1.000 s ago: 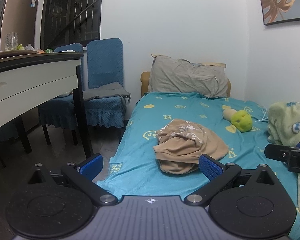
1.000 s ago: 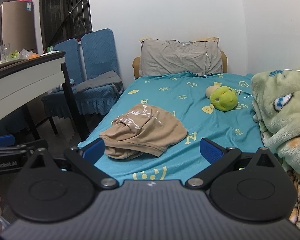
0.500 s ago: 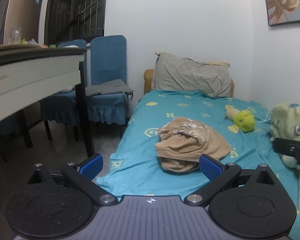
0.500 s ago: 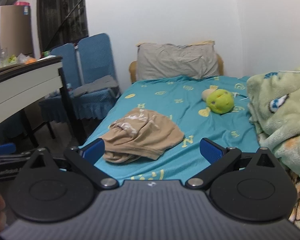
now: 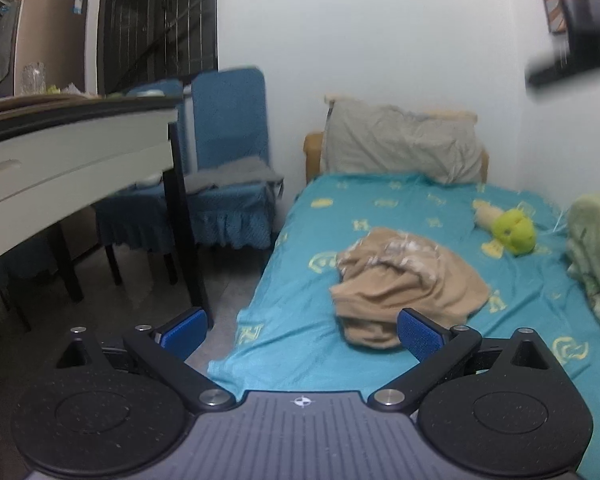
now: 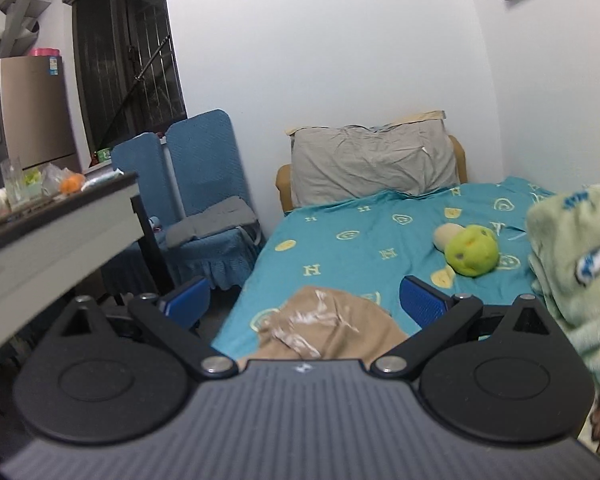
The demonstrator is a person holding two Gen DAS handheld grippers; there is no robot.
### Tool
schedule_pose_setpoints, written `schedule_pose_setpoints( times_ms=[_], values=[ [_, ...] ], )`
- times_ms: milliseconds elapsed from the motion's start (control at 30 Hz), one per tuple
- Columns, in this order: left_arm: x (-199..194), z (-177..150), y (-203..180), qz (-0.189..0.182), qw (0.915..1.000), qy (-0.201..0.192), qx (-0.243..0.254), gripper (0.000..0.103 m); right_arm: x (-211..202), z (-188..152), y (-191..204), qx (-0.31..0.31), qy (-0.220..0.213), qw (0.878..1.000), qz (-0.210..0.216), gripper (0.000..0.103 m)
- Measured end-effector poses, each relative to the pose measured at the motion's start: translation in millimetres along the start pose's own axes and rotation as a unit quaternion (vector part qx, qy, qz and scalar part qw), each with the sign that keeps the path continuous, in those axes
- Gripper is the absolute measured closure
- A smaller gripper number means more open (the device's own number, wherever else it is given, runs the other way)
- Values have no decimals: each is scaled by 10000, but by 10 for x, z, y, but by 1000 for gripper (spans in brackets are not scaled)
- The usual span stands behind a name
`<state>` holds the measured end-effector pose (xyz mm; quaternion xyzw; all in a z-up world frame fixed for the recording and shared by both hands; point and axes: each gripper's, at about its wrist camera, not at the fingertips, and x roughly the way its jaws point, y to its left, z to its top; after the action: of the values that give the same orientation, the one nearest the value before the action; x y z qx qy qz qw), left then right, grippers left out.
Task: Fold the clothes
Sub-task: 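Approach the crumpled tan T-shirt on the bed with both tools open, then grasp the tan T-shirt with the left tool and lift it off the bed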
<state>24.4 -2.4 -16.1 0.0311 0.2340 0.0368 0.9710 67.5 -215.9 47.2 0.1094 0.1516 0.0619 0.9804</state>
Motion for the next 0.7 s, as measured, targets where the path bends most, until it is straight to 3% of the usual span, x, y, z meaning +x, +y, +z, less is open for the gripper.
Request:
schedule_pose_setpoints(
  times_ms=[133,267,300,333,467,500,567,633,700],
  values=[
    [175,179,-71,50,9984,526,190,9,51,161,-90,-47,-21,9997,222,0],
    [450,337,-109,-33,9959,831,353,9,217,-26,-409,84,200,9995,227,2],
    [566,351,-130,-39,9950,873,488,9,277,-94,-508,195,338,9990,218,11],
    [699,343,-174,-36,9935,910,682,9,337,-162,-607,307,476,9982,209,29],
    [1280,157,-381,-224,9800,968,1725,13,507,-418,-946,501,797,9955,41,48],
    [1421,99,-443,-175,9749,886,2036,14,558,-471,-1002,452,864,9952,-69,58],
    [1684,-35,-525,-299,9638,696,2557,17,697,-539,-1139,675,1089,9915,-228,63],
    [1928,-162,-573,-508,9562,720,2792,30,834,-593,-1293,1127,1289,9849,-243,63],
    [2080,-239,-584,-665,9563,593,2783,40,962,-644,-1385,1395,1422,9796,-282,63]
  ],
)
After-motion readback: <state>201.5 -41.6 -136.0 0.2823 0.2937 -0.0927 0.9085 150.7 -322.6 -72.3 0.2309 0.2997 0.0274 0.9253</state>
